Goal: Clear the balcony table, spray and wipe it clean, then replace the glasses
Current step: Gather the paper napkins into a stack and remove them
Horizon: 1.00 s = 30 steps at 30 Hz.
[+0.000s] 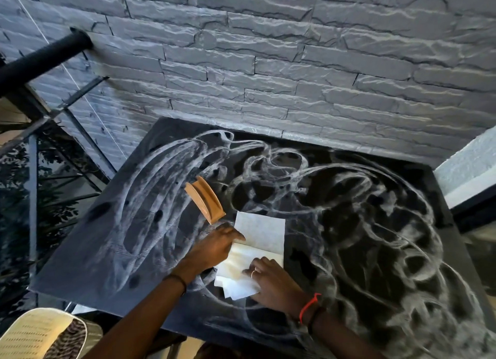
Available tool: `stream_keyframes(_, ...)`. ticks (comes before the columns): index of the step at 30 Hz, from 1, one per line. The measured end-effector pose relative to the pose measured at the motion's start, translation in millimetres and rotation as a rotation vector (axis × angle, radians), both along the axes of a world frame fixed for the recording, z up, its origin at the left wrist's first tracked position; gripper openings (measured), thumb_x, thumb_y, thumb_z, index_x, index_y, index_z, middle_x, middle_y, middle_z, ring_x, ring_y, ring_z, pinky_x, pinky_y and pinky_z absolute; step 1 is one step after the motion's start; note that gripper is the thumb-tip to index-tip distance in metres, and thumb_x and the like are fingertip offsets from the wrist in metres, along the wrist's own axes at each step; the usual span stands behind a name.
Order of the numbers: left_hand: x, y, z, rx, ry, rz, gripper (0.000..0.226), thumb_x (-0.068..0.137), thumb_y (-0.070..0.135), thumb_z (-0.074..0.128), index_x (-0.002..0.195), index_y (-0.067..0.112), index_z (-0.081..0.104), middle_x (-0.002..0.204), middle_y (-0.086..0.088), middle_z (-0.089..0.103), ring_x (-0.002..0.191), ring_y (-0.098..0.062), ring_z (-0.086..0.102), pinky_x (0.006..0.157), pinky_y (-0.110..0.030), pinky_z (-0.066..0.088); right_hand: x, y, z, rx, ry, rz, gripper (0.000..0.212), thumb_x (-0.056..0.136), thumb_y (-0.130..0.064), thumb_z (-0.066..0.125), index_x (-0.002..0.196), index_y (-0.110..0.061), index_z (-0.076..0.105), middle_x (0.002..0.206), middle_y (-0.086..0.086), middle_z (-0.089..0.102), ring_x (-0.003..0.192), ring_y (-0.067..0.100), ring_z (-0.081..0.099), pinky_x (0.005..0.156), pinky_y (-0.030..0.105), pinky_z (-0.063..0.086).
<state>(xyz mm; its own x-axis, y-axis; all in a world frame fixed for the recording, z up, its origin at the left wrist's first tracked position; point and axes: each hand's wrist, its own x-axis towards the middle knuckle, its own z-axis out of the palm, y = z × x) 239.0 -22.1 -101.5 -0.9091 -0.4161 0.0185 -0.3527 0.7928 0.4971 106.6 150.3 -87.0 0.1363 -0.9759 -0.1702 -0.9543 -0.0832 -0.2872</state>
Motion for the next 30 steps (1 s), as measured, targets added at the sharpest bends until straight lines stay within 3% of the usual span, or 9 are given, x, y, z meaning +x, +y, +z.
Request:
stream_keyframes(2,-4,4,-1,0.005,-0.054,-0.022,0.031,0.091,0.004,0.052,0.118,0.014,0.065,0.122,-0.005,0.061,0.118,-0.019,0.053,0.103,-0.024,0.036,-1,-1,4,0.098,-0.025,0.013,0.078,0.075,-0.068,0.047,0.129,-0.013,0.052,0.118,0.001,0.048,0.109,0.017,0.043,0.094,0.033,0.036)
stream_keyframes(4,-7,4,-3,0.023,-0.088,-0.012,0.027,0.092,0.01,0.053,0.115,0.014,0.066,0.121,-0.004,0.063,0.116,-0.02,0.055,0.102,-0.03,0.041,-2,-2,11,0.137,-0.097,-0.016,0.083,0.072,-0.076,0.045,0.128,-0.016,0.053,0.12,-0.002,0.049,0.11,0.015,0.043,0.095,0.029,0.034)
stream_keyframes(7,-16,0,-2,0.037,-0.066,0.043,0.027,0.091,0.004,0.049,0.109,0.01,0.068,0.114,-0.007,0.066,0.108,-0.023,0.059,0.097,-0.033,0.045,-15,-15,24,0.106,-0.341,-0.233,0.048,0.084,-0.053,0.057,0.116,-0.017,0.061,0.117,-0.002,0.057,0.108,0.011,0.05,0.089,0.018,0.035)
stream_keyframes(9,-25,-5,2,0.012,-0.067,0.08,0.028,0.091,0.0,0.048,0.109,0.008,0.068,0.114,-0.009,0.066,0.106,-0.024,0.061,0.093,-0.032,0.047,-34,-32,24,0.007,-0.294,-0.375,0.027,0.092,-0.027,0.055,0.112,-0.012,0.063,0.112,0.005,0.061,0.107,0.017,0.054,0.089,0.02,0.039)
stream_keyframes(13,-43,-17,-3,-0.049,-0.106,0.084,0.033,0.086,-0.005,0.053,0.112,0.009,0.067,0.117,-0.011,0.065,0.102,-0.028,0.064,0.092,-0.035,0.051,-69,-62,10,-0.071,-0.144,-0.589,0.032,0.091,-0.002,0.043,0.118,-0.006,0.061,0.117,0.013,0.062,0.114,0.025,0.052,0.099,0.028,0.036)
stream_keyframes(17,-63,-20,-1,-0.102,-0.171,0.11,0.036,0.093,0.005,0.051,0.126,0.017,0.058,0.133,-0.004,0.056,0.116,-0.022,0.058,0.095,-0.03,0.047,-82,-79,2,-0.037,0.044,-0.534,0.032,0.09,-0.004,0.044,0.12,-0.003,0.053,0.12,0.015,0.055,0.116,0.029,0.046,0.106,0.031,0.026)
stream_keyframes(21,-76,-21,-4,-0.185,-0.203,0.096,0.048,0.094,0.012,0.054,0.141,0.014,0.042,0.144,-0.006,0.047,0.126,-0.026,0.051,0.098,-0.034,0.045,-82,-87,-1,0.008,0.126,-0.484,0.027,0.091,-0.005,0.044,0.115,0.0,0.056,0.118,0.016,0.054,0.116,0.029,0.044,0.103,0.033,0.029)
stream_keyframes(26,-83,-30,-7,-0.139,-0.256,0.024,0.063,0.089,0.023,0.062,0.145,0.012,0.034,0.15,-0.008,0.037,0.136,-0.027,0.039,0.11,-0.037,0.032,-80,-91,-1,-0.081,-0.009,-0.544,0.016,0.084,-0.009,0.053,0.096,-0.003,0.062,0.104,0.016,0.057,0.102,0.031,0.049,0.092,0.037,0.042)
stream_keyframes(30,-81,-36,3,-0.282,-0.331,-0.043,0.06,0.093,0.035,0.055,0.145,0.016,0.033,0.151,-0.003,0.037,0.138,-0.022,0.035,0.115,-0.036,0.019,-70,-80,-1,-0.192,-0.107,-0.559,0.013,0.077,-0.01,0.06,0.089,-0.004,0.06,0.088,0.015,0.062,0.085,0.031,0.06,0.078,0.036,0.048)
